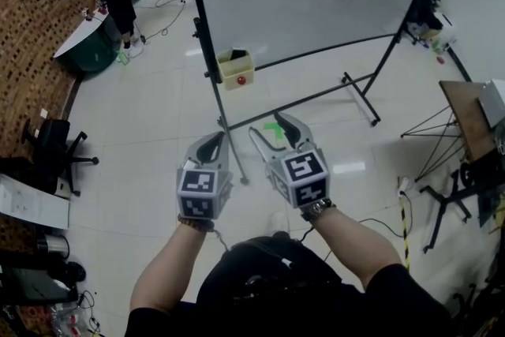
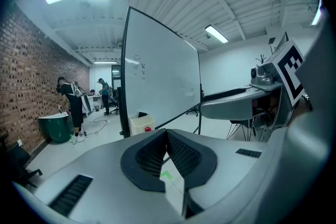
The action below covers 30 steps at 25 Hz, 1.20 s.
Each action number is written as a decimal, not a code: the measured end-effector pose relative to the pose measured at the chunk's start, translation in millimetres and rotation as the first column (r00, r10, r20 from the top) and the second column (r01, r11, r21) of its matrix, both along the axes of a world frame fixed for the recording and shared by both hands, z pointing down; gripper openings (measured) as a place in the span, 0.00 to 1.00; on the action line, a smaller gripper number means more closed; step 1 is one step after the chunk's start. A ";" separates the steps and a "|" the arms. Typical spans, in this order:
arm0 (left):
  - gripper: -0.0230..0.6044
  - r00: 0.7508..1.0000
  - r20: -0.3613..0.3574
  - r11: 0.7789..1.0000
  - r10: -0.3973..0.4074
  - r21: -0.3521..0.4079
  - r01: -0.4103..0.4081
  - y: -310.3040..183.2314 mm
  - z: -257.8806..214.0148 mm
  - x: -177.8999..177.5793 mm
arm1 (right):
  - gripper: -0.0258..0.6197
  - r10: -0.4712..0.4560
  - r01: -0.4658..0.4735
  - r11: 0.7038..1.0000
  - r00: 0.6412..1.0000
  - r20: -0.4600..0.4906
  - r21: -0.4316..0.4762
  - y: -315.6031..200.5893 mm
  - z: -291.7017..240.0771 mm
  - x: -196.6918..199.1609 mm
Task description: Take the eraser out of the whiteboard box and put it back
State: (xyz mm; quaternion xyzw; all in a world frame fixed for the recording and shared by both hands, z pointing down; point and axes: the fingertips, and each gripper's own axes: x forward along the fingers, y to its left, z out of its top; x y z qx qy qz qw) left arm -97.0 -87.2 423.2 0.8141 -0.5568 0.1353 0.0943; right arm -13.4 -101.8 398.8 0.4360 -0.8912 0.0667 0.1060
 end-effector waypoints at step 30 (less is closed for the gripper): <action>0.04 1.000 -0.021 0.999 -0.024 0.039 0.024 64.9 -13.8 15.7 | 0.08 0.006 -0.003 0.998 0.999 -0.042 0.061 69.5 -22.2 32.5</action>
